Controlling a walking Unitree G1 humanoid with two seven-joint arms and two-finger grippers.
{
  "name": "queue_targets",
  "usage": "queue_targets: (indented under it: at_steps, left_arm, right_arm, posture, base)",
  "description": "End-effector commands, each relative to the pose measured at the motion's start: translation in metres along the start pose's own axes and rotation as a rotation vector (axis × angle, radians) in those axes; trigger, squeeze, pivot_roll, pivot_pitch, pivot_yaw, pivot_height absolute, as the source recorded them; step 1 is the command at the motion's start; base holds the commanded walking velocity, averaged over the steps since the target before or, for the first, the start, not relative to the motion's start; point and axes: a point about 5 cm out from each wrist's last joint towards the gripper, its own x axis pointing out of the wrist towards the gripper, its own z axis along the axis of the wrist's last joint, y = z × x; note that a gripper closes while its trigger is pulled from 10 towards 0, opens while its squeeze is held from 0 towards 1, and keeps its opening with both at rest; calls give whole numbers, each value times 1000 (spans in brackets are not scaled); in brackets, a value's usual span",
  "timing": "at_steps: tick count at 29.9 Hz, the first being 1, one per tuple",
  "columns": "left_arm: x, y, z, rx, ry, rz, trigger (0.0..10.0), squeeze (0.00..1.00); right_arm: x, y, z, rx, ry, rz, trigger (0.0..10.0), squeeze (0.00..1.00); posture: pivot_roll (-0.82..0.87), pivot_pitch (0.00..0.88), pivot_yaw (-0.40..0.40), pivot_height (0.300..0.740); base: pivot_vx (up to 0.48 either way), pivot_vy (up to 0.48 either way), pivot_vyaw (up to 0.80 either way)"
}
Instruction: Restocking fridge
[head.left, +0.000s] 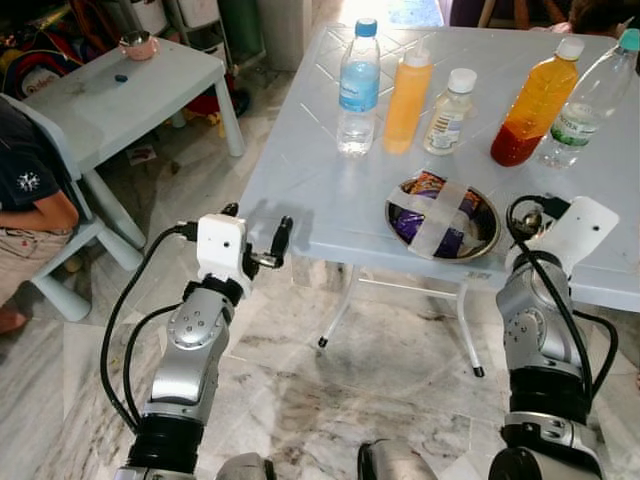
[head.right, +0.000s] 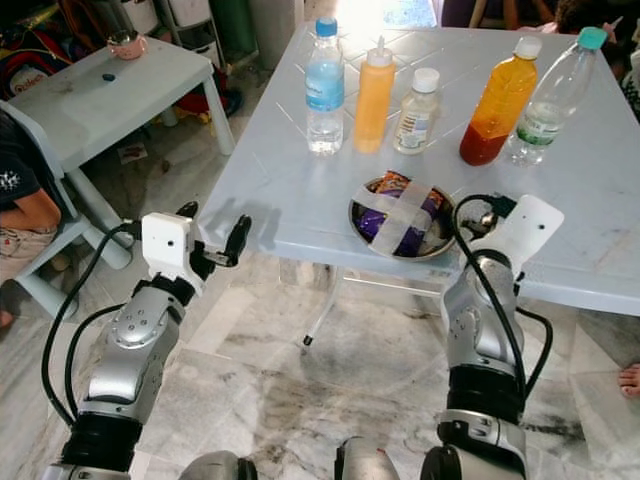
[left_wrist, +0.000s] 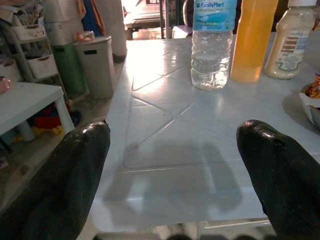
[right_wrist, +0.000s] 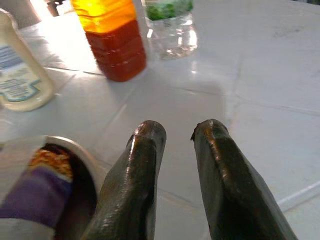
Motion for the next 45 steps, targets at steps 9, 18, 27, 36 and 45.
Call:
queue_targets:
  at_steps: [9, 18, 27, 36, 45]
  left_arm:
    - [-2, 3, 4, 6, -13, 3, 10000, 0]
    - [1, 1, 4, 2, -17, -4, 10000, 0]
    - [5, -1, 4, -1, -23, -8, 10000, 0]
    - [5, 0, 4, 3, -27, -6, 10000, 0]
    - [3, 1, 3, 7, -25, -5, 10000, 0]
  right_arm:
    - [-28, 21, 14, -25, -91, 114, 10000, 1000]
    - [-44, 13, 24, -57, -87, 148, 10000, 1000]
    - [-57, 3, -5, -51, 105, 174, 10000, 1000]
    - [-39, 8, -7, -68, 142, 282, 10000, 0]
    - [-30, -1, -18, -63, 224, 248, 10000, 0]
  posture:
    - [-90, 76, 55, 740]
    - [-110, 64, 48, 740]
    - [-120, 51, 42, 740]
    - [-112, 45, 42, 740]
    - [-104, 49, 40, 740]
  base:
    - [0, 0, 0]
    - [0, 0, 0]
    - [0, 0, 0]
    - [0, 0, 0]
    - [0, 0, 0]
